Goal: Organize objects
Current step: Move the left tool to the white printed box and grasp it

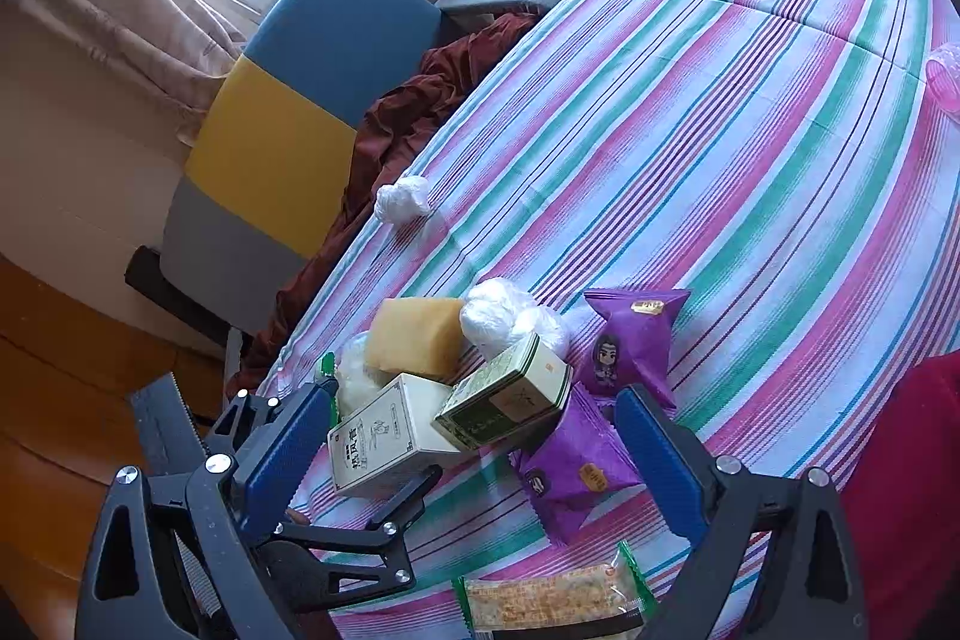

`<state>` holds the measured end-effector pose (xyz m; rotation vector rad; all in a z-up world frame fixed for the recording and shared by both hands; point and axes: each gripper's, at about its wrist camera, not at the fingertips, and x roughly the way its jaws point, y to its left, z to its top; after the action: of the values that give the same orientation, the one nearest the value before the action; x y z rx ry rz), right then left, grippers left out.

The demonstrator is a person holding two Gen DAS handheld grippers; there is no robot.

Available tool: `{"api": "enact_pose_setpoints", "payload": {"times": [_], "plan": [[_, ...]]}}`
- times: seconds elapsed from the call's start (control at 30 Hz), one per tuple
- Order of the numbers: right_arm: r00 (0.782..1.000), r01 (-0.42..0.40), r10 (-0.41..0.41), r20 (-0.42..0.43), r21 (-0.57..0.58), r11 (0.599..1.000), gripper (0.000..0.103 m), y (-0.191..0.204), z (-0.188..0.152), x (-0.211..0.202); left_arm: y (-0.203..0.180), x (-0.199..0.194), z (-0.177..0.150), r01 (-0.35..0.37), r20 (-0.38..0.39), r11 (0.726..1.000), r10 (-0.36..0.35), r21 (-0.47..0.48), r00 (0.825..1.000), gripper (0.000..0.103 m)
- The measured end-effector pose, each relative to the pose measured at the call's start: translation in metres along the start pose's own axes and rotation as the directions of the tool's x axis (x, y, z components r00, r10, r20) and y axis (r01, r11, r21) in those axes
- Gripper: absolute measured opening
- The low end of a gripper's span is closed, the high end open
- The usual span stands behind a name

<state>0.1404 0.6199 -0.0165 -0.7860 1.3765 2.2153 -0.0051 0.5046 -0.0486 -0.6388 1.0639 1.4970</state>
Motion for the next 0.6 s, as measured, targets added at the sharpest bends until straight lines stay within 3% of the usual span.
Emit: {"api": "enact_pose_setpoints", "payload": {"times": [0.07,0.17,0.3,0.47,0.6], "plan": [[1.000,0.003,-0.003,0.002,0.002,1.000,0.097,-0.001,0.000,0.000,-0.006,-0.004,-0.004,0.006,0.014,1.000,-0.006,-0.027,1.000,0.061],[1.000,0.010,-0.010,0.004,0.005,1.000,0.097,-0.002,0.000,-0.001,-0.016,-0.014,-0.013,-0.020,0.017,0.997,0.022,-0.078,1.000,0.057],[1.000,0.018,-0.018,0.009,0.010,1.000,0.097,-0.002,-0.001,-0.002,-0.018,-0.032,-0.033,-0.002,0.009,0.971,0.005,-0.240,1.000,0.055],[0.999,0.030,-0.031,0.010,0.012,0.999,0.097,-0.002,-0.001,-0.001,-0.036,-0.061,-0.077,-0.061,-0.006,0.908,0.065,-0.413,0.998,0.053],[0.999,0.042,-0.042,-0.002,-0.001,0.999,0.097,0.000,-0.001,0.001,-0.044,-0.077,-0.111,-0.034,0.025,0.837,0.057,-0.546,0.998,0.051]]}}
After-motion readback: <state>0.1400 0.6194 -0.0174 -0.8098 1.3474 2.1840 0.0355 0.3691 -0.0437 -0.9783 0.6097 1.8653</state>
